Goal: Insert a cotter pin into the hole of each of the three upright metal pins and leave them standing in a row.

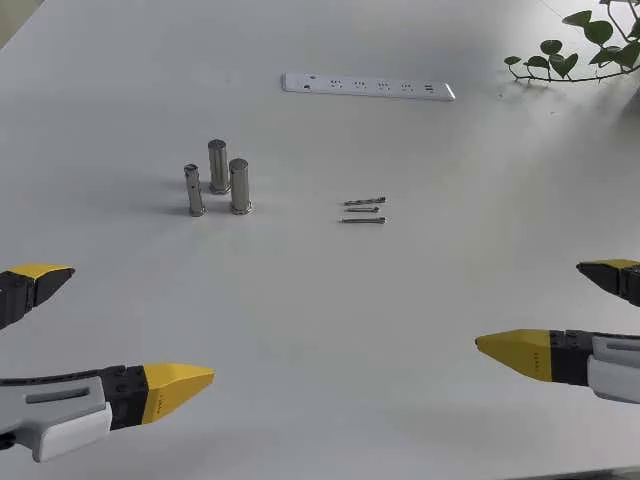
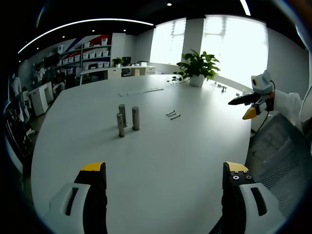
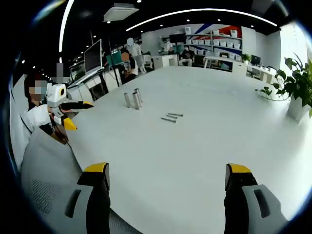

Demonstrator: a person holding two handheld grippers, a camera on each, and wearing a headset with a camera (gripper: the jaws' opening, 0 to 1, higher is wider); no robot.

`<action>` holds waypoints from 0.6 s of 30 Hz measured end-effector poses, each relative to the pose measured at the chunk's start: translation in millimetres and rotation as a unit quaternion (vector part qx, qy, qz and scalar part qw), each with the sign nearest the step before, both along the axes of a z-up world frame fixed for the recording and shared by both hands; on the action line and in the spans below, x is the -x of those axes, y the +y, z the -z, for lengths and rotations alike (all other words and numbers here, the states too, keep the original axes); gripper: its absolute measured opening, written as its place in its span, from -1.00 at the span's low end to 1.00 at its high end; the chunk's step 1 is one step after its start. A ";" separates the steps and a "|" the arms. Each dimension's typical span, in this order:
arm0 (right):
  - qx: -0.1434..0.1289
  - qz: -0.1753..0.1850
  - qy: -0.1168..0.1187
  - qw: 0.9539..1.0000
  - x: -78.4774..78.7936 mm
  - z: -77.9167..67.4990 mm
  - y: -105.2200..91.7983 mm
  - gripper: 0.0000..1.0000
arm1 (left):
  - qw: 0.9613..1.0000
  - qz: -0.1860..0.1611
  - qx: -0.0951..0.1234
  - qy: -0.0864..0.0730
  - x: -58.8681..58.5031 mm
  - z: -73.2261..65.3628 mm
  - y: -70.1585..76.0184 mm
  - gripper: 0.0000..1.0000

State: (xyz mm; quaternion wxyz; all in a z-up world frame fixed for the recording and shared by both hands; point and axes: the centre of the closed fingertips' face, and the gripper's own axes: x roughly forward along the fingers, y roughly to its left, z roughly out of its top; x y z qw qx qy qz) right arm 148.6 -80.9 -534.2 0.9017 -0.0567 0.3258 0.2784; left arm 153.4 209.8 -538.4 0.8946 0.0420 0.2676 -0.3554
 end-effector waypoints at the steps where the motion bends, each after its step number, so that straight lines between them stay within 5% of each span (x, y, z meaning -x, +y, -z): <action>1: 0.000 -0.001 0.000 1.000 0.0 -0.1 0.0 0.94 | 1.000 0.000 0.000 0.000 0.2 0.0 0.0 0.99; 18: 0.001 0.000 -0.001 1.000 0.0 -2.4 -0.7 0.94 | 1.000 0.001 0.000 0.003 0.2 -0.4 -0.8 0.99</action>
